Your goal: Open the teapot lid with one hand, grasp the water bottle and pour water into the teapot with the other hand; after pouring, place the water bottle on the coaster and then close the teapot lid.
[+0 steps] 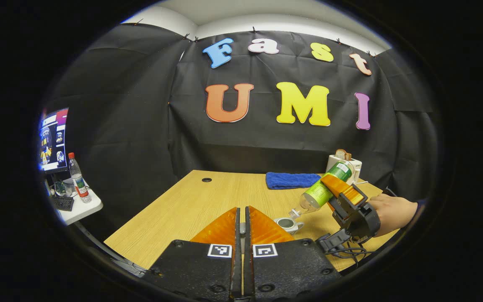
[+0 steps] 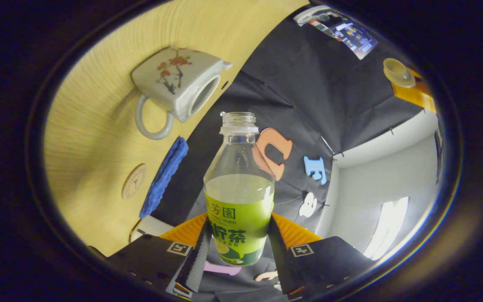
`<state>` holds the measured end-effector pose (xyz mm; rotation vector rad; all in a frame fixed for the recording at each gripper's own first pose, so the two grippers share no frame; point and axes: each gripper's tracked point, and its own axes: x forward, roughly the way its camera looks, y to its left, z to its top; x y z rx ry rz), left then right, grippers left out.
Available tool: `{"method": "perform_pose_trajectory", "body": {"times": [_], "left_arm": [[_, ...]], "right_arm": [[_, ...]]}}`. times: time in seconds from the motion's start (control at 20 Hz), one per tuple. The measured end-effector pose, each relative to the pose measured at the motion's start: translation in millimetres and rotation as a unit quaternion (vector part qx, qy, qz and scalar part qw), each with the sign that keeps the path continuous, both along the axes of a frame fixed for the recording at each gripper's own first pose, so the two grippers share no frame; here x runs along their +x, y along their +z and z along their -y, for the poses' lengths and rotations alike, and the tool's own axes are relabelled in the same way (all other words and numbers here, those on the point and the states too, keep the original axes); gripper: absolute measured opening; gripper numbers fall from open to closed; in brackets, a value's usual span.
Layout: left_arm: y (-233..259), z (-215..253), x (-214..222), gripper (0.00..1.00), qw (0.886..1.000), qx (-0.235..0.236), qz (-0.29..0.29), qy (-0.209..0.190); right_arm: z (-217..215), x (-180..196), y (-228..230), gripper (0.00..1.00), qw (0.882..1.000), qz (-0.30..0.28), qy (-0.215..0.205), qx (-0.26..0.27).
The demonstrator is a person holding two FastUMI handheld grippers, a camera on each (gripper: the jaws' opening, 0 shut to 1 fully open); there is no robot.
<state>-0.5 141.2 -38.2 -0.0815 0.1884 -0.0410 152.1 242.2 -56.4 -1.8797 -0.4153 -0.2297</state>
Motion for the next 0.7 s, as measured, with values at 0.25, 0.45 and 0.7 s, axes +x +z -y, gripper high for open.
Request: {"method": "perform_pose_trajectory", "body": {"times": [0.25, 0.45, 0.7], "left_arm": [[-9.6, -4.1, 5.2, 0.04, 1.000, -0.003, -0.012, 0.007], [-9.8, -3.9, 6.1, 0.04, 1.000, -0.002, -0.013, 0.008], [-8.7, 2.5, 6.7, 0.04, 1.000, 0.002, -0.011, 0.002]], "right_arm": [[10.5, -8.7, 4.3, 0.72, 0.992, -0.028, 0.042, 0.118], [21.1, -13.5, 7.7, 0.70, 0.971, -0.063, 0.069, 0.220], [28.7, -16.3, 21.6, 0.72, 0.924, -0.101, 0.099, 0.354]]}}
